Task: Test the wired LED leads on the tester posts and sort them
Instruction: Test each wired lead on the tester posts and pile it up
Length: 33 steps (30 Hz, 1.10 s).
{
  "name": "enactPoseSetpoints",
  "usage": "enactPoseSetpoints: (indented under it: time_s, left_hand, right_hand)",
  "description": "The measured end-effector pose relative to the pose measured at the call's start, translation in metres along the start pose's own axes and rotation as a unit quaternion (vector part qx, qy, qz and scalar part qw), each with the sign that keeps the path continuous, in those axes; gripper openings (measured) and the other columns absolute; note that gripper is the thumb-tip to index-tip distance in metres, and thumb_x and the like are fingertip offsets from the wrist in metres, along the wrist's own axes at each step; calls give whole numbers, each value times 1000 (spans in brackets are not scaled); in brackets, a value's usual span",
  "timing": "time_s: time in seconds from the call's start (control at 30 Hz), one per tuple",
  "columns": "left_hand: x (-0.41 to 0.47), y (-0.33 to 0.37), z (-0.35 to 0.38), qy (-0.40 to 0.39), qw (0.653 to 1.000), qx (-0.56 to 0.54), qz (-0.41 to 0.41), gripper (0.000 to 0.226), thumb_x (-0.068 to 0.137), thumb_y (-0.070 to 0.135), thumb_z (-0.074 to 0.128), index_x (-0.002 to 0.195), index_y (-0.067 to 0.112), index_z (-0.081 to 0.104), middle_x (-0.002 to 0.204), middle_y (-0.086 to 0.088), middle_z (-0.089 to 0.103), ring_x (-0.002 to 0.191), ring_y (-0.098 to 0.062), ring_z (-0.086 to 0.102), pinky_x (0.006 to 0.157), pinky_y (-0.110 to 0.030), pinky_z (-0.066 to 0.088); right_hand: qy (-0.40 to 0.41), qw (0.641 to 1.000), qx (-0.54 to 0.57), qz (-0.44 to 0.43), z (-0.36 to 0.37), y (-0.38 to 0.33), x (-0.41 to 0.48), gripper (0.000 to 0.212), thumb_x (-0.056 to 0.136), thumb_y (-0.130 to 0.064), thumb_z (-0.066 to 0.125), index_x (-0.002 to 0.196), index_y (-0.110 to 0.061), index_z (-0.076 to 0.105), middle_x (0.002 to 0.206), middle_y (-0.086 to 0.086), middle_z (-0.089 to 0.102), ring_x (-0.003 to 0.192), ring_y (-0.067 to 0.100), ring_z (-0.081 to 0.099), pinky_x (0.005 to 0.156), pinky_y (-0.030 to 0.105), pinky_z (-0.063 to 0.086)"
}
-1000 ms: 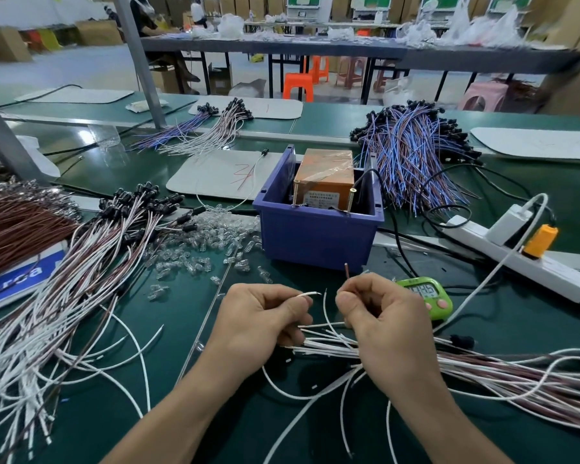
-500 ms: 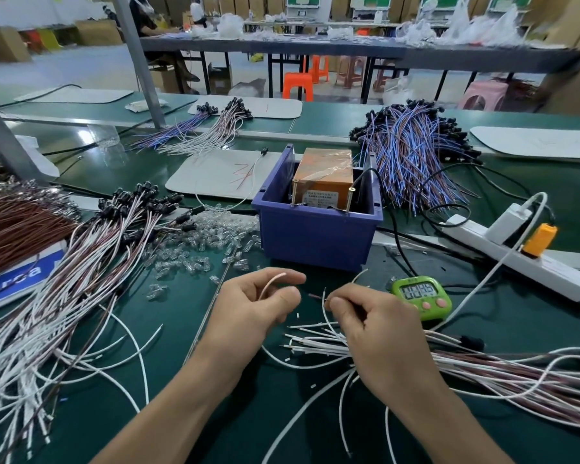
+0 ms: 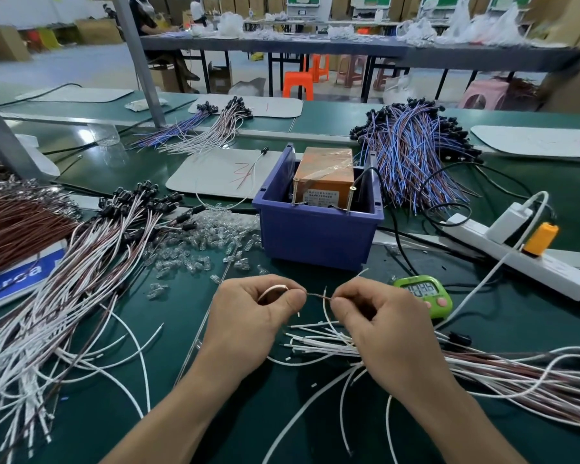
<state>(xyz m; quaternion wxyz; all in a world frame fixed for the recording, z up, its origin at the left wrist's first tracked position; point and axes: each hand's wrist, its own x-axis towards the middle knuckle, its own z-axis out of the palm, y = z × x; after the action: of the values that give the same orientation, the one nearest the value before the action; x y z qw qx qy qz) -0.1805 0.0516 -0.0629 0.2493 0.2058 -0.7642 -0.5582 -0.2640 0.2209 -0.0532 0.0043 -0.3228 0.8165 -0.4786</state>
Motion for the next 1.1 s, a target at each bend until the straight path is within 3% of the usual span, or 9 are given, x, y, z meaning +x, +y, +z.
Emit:
enactPoseSetpoints:
  time_s: [0.17, 0.27, 0.33, 0.43, 0.53, 0.67, 0.9, 1.0, 1.1]
  left_hand:
    - [1, -5, 3, 33, 999, -21, -27, 6, 80, 35, 83, 79, 37, 77, 56, 11, 61, 53, -6, 51, 52, -16, 43]
    - [4, -2, 5, 19, 994, -78, -69, 28, 72, 52, 60, 94, 40, 72, 67, 9, 56, 65, -10, 50, 67, -27, 44]
    - [8, 5, 5, 17, 986, -145, -83, 33, 75, 41, 48, 97, 39, 73, 75, 3, 55, 67, -12, 42, 70, -32, 36]
    - [17, 13, 4, 43, 982, -173, -61, 38, 94, 23, 39, 98, 30, 76, 74, 4, 57, 65, -9, 44, 65, -25, 37]
    - [34, 29, 0, 63, 983, -168, -45, 31, 103, 2, 43, 107, 22, 66, 65, 5, 59, 59, -8, 44, 56, -19, 37]
    - [55, 42, -4, 104, 994, -43, 15, 15, 98, 6, 59, 92, 20, 57, 64, 6, 72, 46, -5, 51, 45, -15, 39]
    - [54, 33, 3, 200, 977, 48, 51, 21, 80, 23, 84, 71, 38, 74, 66, 20, 72, 62, -1, 70, 65, -25, 56]
    - [56, 31, 4, 225, 971, 52, 63, 22, 80, 25, 85, 70, 40, 73, 65, 21, 72, 61, -1, 70, 64, -28, 58]
    - [59, 31, 2, 239, 968, 51, 62, 20, 80, 26, 85, 71, 40, 74, 64, 20, 71, 58, -2, 70, 60, -26, 57]
  right_hand:
    - [10, 1000, -1, 5, 0, -1, 0, 20, 92, -23, 72, 73, -29, 70, 60, -10, 64, 57, 11, 58, 52, 23, 44]
    - [41, 999, -6, 2, -4, 0, 2, 22, 91, -20, 73, 72, -31, 69, 58, -13, 62, 53, 7, 54, 51, 15, 39]
    - [75, 997, -1, 4, -12, -1, 5, 21, 90, -19, 74, 72, -30, 70, 57, -13, 62, 51, 7, 53, 51, 18, 40]
    - [115, 993, -6, -2, -24, -3, 17, 18, 89, -22, 76, 75, -30, 71, 59, -10, 65, 52, 10, 55, 54, 28, 46]
    - [134, 990, -23, -32, -35, -12, 32, 16, 88, -21, 78, 75, -28, 73, 61, -12, 65, 52, 10, 56, 51, 24, 44]
    - [154, 985, -48, -58, -42, -20, 54, 14, 85, -17, 80, 75, -26, 77, 67, -18, 67, 57, 9, 60, 52, 20, 44]
    - [160, 983, -53, -66, -44, -12, 70, 17, 83, -15, 79, 70, -23, 74, 57, -18, 61, 49, 10, 54, 48, 21, 39]
    - [148, 985, -50, -71, -46, -13, 72, 19, 83, -13, 78, 68, -23, 73, 53, -22, 58, 47, 5, 54, 46, 8, 32]
    - [139, 987, -38, -76, -48, -11, 75, 21, 82, -11, 79, 66, -22, 72, 53, -17, 60, 47, 6, 54, 49, 10, 34]
